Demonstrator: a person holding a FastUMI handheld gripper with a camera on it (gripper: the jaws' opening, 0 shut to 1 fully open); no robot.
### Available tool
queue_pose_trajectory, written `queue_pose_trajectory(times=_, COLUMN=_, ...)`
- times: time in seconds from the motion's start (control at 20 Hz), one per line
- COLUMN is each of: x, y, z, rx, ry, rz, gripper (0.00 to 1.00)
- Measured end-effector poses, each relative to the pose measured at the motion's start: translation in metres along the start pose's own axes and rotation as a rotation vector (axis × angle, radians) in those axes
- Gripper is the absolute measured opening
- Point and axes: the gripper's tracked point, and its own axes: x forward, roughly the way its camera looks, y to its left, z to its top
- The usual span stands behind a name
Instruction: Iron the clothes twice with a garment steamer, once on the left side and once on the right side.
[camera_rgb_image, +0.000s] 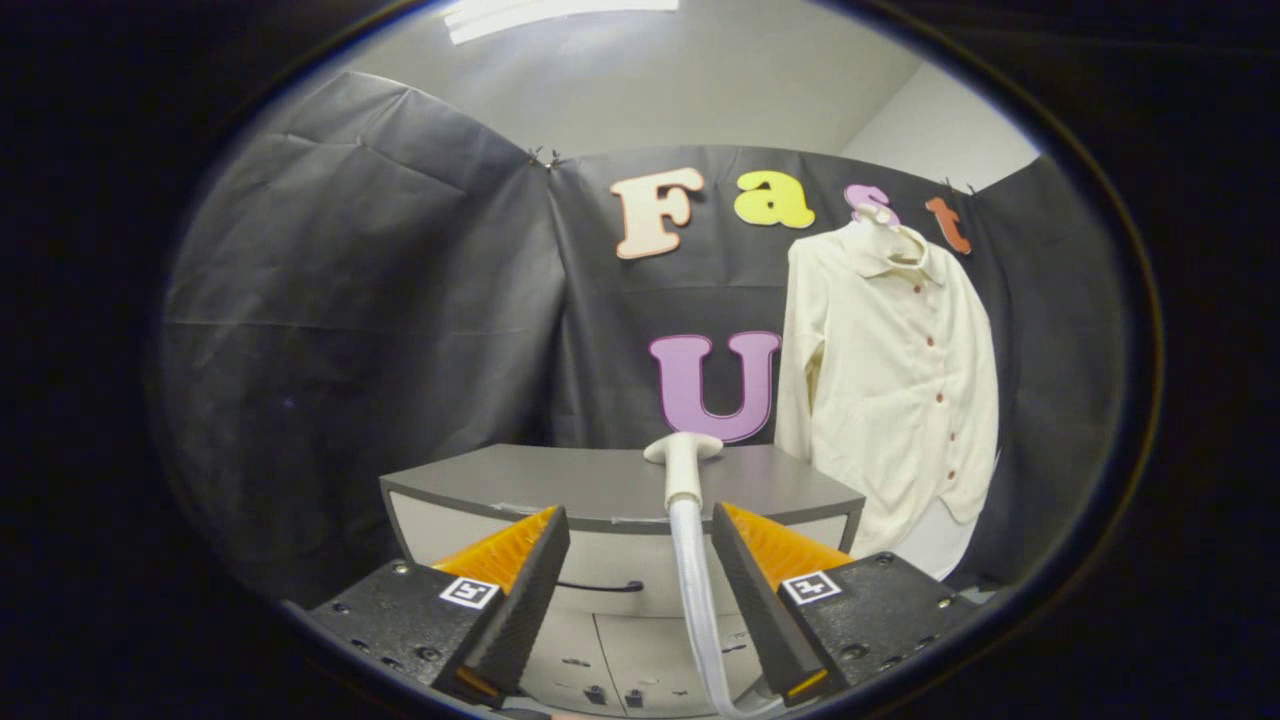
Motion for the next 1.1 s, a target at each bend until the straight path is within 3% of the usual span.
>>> queue_pose_trajectory(times=1.1, x=0.148, y=-0.012, z=-0.049, rx=0.040, ry=0.226, rz=-0.055, gripper=0.90)
